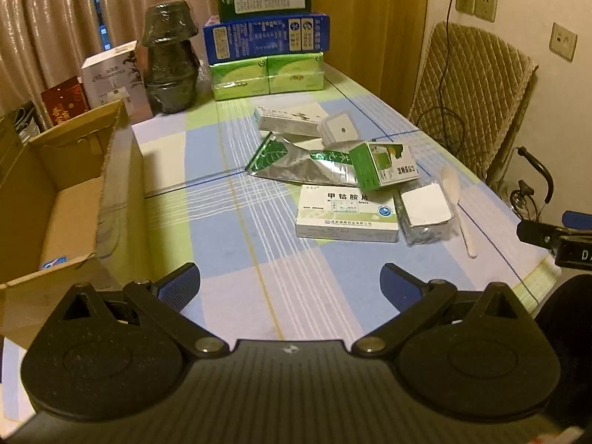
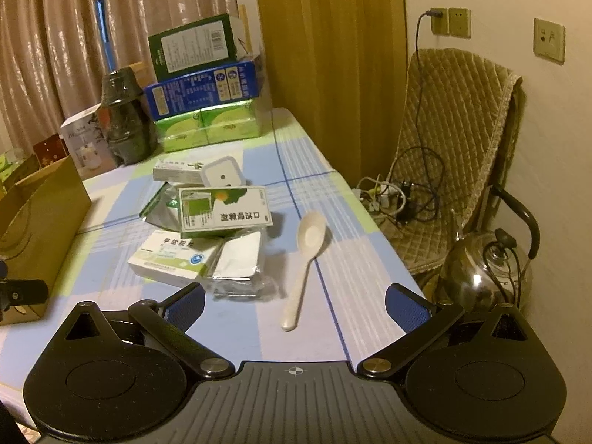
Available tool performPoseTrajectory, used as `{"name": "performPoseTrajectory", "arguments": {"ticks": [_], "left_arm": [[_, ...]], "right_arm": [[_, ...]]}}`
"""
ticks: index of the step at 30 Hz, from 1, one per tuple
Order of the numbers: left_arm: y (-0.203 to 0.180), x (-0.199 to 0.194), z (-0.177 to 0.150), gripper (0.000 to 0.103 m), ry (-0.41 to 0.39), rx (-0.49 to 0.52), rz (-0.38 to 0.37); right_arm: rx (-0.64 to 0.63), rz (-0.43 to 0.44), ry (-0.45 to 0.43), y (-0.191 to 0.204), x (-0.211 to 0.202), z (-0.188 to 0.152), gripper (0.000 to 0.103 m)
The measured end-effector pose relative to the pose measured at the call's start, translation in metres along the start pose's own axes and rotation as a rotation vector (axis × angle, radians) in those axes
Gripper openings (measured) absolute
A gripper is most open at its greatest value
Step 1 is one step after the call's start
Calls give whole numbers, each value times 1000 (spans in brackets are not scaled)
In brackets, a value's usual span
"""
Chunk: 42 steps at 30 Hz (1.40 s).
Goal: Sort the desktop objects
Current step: 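Withdraw both grippers from the cardboard box back over the table, then grasp the clear plastic tray with the right gripper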
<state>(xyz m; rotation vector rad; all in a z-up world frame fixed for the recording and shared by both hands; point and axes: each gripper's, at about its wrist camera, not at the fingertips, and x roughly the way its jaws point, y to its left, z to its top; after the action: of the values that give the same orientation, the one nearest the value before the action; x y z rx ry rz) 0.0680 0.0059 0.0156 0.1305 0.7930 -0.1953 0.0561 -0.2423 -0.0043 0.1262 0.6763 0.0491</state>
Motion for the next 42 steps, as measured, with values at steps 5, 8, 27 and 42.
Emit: {"name": "performPoseTrajectory", "arguments": {"ticks": [5,8,27,42], "left_arm": [[-4,20,4,102,17,9,-18],[-7,31,6,102,26,24,-27],[-1,90,13,102,76,68,-47],[19,105,6,102,92,-2,-49]], "right_arm": [[1,5,14,0,12,0,101],[-5,16,22,2,21,1,101],[-168,99,90,46,112,10,101],[-250,115,146,59,149,4,58]]}}
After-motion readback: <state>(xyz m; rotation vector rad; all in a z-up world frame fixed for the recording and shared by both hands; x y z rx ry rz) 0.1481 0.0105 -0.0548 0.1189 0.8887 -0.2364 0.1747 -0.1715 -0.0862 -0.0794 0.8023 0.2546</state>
